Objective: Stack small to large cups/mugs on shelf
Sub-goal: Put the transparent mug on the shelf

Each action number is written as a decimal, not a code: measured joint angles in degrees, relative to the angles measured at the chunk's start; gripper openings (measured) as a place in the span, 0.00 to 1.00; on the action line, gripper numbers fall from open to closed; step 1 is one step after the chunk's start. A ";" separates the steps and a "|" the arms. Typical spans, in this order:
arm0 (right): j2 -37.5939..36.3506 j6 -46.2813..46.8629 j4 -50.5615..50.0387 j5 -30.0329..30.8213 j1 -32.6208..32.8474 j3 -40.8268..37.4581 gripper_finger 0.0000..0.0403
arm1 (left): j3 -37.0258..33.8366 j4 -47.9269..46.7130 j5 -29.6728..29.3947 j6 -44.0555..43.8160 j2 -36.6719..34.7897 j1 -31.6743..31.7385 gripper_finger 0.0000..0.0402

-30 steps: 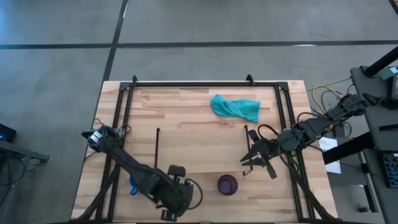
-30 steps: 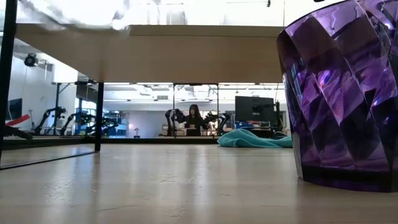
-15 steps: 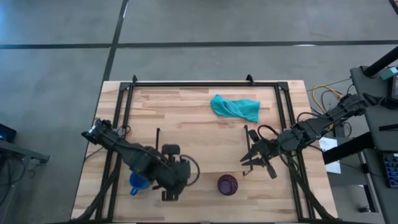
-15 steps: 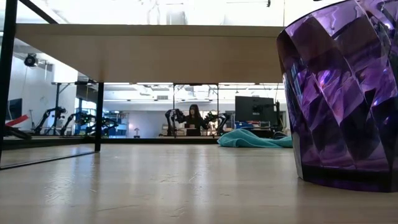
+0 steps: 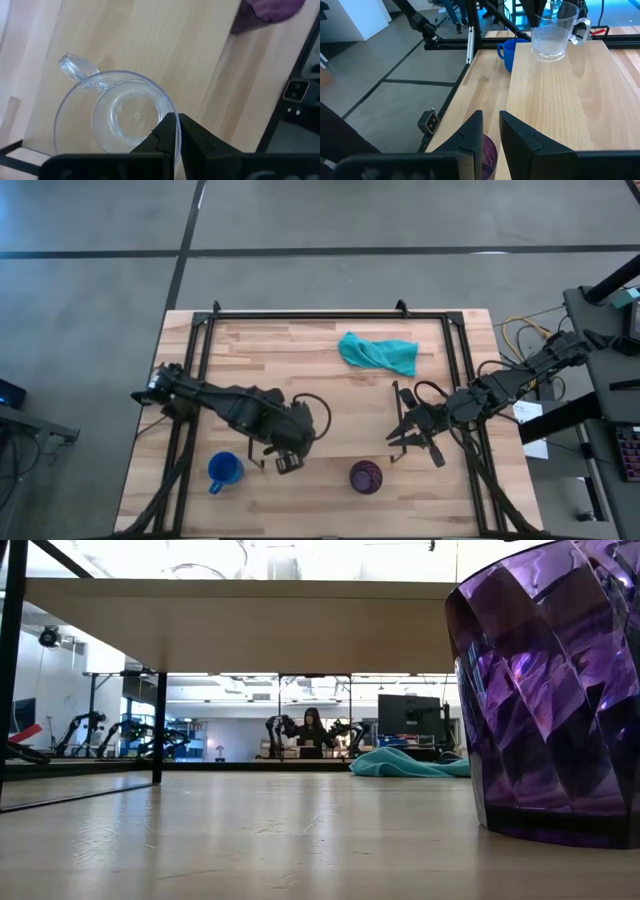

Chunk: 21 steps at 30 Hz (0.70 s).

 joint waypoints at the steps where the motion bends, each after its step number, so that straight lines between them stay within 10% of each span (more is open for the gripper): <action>1: 0.00 0.00 0.00 0.00 0.02 0.00 0.15 | 0.00 0.00 -0.04 -0.74 0.00 0.04 0.00; 21: 0.00 -0.21 -0.04 -0.02 0.00 0.00 0.15 | -7.23 0.58 -2.65 -10.09 -0.09 -0.20 0.00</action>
